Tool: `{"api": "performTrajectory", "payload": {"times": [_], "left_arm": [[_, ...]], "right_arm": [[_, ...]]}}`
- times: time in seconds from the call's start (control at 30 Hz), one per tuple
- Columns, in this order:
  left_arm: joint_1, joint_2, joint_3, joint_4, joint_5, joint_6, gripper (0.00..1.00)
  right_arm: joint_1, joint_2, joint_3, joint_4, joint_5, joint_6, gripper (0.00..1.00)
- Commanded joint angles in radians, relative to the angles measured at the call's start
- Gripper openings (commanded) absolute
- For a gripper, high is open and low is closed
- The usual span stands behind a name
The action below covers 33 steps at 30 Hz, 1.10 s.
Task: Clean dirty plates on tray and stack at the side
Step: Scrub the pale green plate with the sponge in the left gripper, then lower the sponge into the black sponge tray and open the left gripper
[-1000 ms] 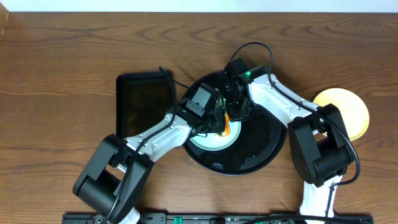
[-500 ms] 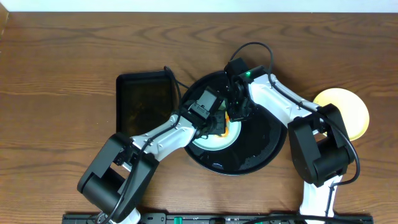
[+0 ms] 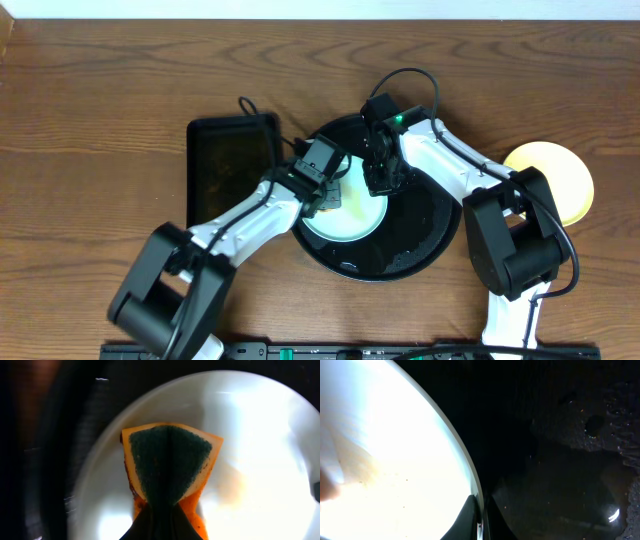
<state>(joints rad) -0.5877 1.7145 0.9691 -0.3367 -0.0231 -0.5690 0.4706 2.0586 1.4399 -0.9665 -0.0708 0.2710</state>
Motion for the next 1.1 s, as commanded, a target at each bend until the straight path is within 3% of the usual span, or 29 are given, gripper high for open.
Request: {"api": "performTrajectory", "payload": {"times": [0.0, 0.23, 0.4, 0.5, 0.6, 0.77, 0.9, 1.07], "left_arm": [[0.009, -0.093, -0.011, -0.035, -0.068, 0.018, 0.08], [0.060, -0.237, -0.011, -0.124, -0.068, 0.023, 0.07], [0.191, -0.270, -0.011, -0.200, -0.068, 0.026, 0.08], [0.280, -0.265, -0.011, -0.230, -0.067, 0.026, 0.08], [0.362, -0.250, -0.011, -0.229, -0.004, 0.097, 0.08], [0.461, -0.185, -0.011, -0.222, 0.105, 0.188, 0.08], [0.515, -0.116, -0.011, -0.192, 0.214, 0.280, 0.08], [0.585, -0.027, -0.011, -0.130, 0.391, 0.360, 0.08]], "right_arm": [[0.014, -0.010, -0.016, -0.014, 0.022, 0.005, 0.01], [0.014, -0.010, -0.016, -0.014, 0.022, 0.005, 0.01], [0.014, -0.010, -0.016, -0.013, 0.022, 0.005, 0.01], [0.015, -0.010, -0.018, 0.000, 0.021, 0.005, 0.19], [0.015, -0.010, -0.023, 0.025, 0.013, 0.005, 0.24], [0.015, -0.010, -0.044, 0.045, 0.010, 0.006, 0.19], [0.015, -0.010, -0.061, 0.054, 0.010, 0.006, 0.03], [0.015, -0.010, -0.063, 0.050, 0.010, 0.005, 0.01]]}}
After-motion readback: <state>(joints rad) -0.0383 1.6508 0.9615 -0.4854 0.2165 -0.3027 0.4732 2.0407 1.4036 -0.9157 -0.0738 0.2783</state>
